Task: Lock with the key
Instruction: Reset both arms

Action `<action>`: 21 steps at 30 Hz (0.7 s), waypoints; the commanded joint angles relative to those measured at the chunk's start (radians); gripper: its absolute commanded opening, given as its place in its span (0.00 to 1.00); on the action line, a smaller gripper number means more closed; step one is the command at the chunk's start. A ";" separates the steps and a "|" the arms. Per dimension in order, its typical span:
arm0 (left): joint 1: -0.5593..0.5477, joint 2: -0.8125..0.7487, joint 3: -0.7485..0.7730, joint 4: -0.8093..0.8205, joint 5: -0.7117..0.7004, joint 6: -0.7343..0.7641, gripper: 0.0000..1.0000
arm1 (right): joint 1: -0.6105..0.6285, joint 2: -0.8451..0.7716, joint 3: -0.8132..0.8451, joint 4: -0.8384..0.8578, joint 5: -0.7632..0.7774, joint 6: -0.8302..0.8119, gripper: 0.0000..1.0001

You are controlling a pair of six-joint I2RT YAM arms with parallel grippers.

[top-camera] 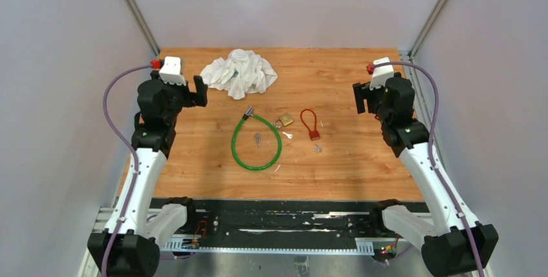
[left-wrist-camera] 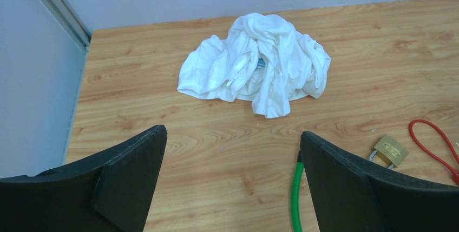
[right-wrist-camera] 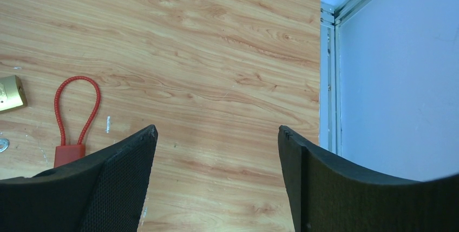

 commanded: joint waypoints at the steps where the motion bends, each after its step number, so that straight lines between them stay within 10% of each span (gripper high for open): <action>1: 0.007 -0.022 -0.009 0.003 0.036 0.004 0.98 | -0.013 -0.025 0.000 -0.012 -0.017 -0.013 0.81; 21: -0.034 -0.159 -0.132 0.053 0.067 0.124 0.98 | -0.013 -0.144 -0.076 0.040 -0.050 0.007 0.81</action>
